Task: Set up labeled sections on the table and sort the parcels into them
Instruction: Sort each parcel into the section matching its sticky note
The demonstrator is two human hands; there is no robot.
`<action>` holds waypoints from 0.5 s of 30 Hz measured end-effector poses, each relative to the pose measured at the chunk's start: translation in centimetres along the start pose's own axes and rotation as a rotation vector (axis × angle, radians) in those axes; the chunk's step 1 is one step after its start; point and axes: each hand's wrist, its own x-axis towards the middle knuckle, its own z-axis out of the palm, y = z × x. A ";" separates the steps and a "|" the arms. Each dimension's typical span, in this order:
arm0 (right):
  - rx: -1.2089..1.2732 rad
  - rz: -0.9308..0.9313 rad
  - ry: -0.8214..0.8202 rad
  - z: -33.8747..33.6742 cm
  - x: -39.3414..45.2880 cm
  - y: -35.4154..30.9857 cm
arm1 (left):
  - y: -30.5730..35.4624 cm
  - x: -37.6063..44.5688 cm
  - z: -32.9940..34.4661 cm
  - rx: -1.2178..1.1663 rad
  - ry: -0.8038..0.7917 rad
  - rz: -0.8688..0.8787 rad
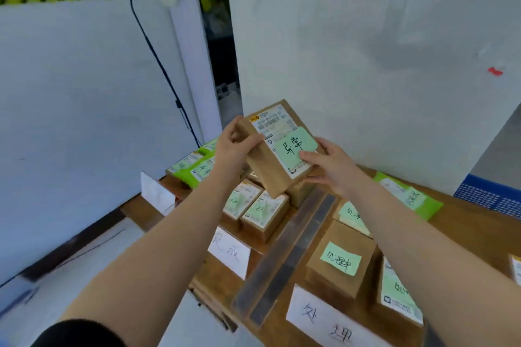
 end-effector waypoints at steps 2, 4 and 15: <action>0.030 -0.020 -0.021 4.1 0.2 0.2 | 0.5 -0.5 -3.0 0.048 0.042 0.023; 0.022 -0.046 -0.019 8.5 0.5 0.2 | 1.2 -1.0 -6.3 0.051 0.071 0.041; 0.063 -0.071 -0.028 30.8 1.4 3.2 | 4.3 -4.2 -26.3 0.278 -0.026 -0.024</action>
